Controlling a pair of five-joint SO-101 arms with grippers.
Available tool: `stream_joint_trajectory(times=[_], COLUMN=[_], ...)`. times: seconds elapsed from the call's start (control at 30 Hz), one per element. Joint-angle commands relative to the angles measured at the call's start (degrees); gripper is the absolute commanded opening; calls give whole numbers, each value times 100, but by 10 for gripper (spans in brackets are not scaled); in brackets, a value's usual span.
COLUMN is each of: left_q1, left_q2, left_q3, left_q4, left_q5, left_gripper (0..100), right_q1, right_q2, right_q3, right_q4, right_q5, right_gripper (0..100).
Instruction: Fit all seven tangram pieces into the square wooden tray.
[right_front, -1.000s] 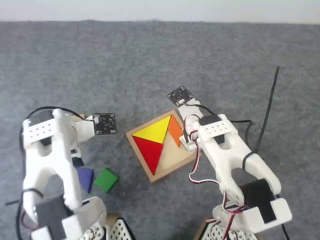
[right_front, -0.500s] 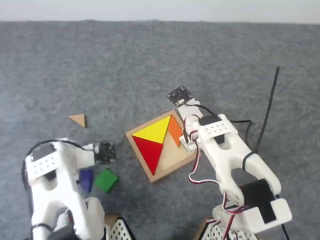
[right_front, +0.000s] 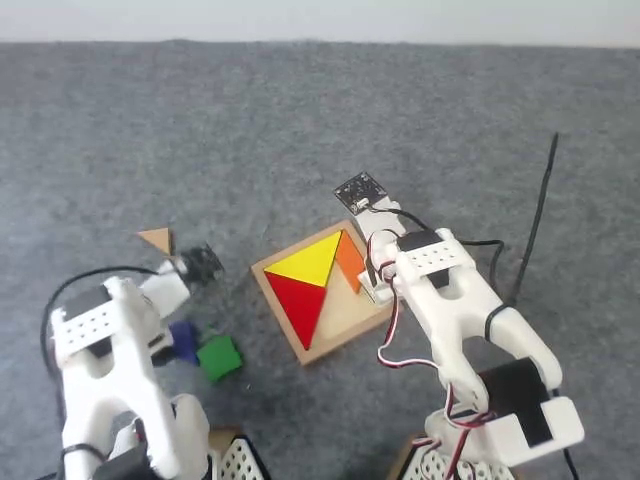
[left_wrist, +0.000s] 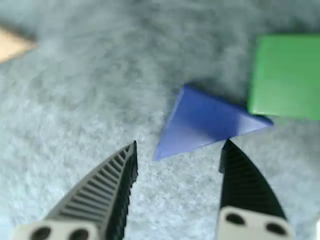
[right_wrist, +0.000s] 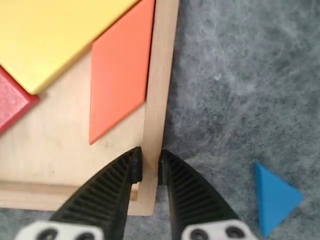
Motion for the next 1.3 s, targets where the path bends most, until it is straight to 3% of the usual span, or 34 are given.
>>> stream_joint_trajectory(times=[0.0,0.47,0.73,0.97,1.27], left_q1=[-9,114,-18,-492,-448], left_q2=[-105,-97,-149,-149,-105], left_q3=[-479,-453,-514,-558,-251], left_q4=[316,527,958,1081,1196], left_q5=[782,2760,3051,3930,4009], left_gripper=[250,250,250,250,250], right_q1=[-127,-110,-119,-127,-119], right_q2=[-48,-48,-48,-48,-48], right_q3=[-70,-70,-70,-70,-70], right_q4=[4,13,13,13,13], right_q5=[88,88,88,88,88], right_gripper=[7,7,7,7,7])
